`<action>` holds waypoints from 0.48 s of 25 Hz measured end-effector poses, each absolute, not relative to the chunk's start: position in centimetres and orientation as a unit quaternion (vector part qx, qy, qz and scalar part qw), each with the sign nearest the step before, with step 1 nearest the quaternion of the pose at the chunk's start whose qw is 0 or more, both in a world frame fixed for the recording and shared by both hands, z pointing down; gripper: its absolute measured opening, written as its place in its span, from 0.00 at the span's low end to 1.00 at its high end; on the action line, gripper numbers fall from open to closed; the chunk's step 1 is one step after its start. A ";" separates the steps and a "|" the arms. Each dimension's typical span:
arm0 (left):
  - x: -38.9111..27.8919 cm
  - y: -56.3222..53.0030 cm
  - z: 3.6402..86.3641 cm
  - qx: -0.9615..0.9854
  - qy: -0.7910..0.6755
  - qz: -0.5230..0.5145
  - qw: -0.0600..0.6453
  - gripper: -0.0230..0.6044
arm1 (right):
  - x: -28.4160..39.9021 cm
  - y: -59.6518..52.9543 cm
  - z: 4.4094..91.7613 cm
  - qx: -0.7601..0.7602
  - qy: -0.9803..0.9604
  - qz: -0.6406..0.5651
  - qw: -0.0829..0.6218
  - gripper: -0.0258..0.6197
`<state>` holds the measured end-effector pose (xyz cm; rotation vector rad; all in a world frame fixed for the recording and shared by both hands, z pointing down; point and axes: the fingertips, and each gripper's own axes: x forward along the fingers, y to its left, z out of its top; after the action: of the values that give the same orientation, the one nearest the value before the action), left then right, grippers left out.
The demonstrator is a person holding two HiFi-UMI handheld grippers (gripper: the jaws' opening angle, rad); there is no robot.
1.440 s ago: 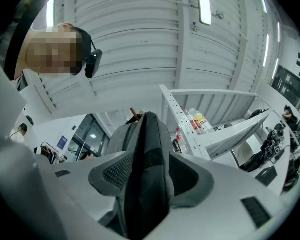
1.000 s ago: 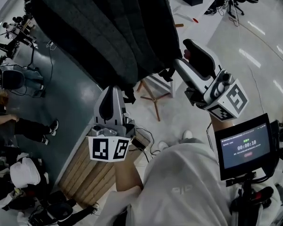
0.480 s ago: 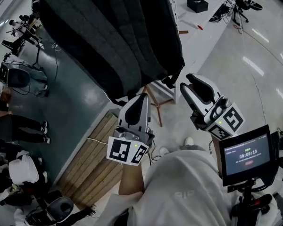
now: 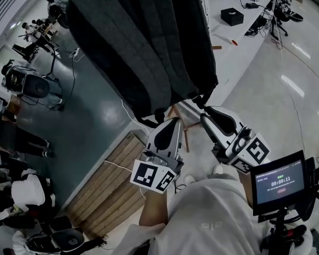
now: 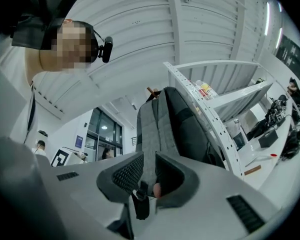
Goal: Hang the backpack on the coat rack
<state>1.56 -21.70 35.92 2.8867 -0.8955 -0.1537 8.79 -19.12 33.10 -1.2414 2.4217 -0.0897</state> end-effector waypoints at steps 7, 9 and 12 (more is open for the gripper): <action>1.2 -21.5 35.7 0.952 -0.284 -0.080 0.079 0.05 | 9.2 -19.5 33.3 -0.452 0.864 -0.049 0.213 0.17; 1.1 -21.6 35.8 0.951 -0.290 -0.073 0.078 0.05 | 9.4 -19.6 33.3 -0.455 0.863 -0.050 0.215 0.17; 0.8 -21.8 35.8 0.949 -0.298 -0.071 0.077 0.05 | 9.7 -19.6 33.5 -0.457 0.862 -0.055 0.215 0.17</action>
<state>0.79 -21.83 35.82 2.8431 -0.8935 -0.2117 9.65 -19.62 33.49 -1.2671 2.3894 -0.1519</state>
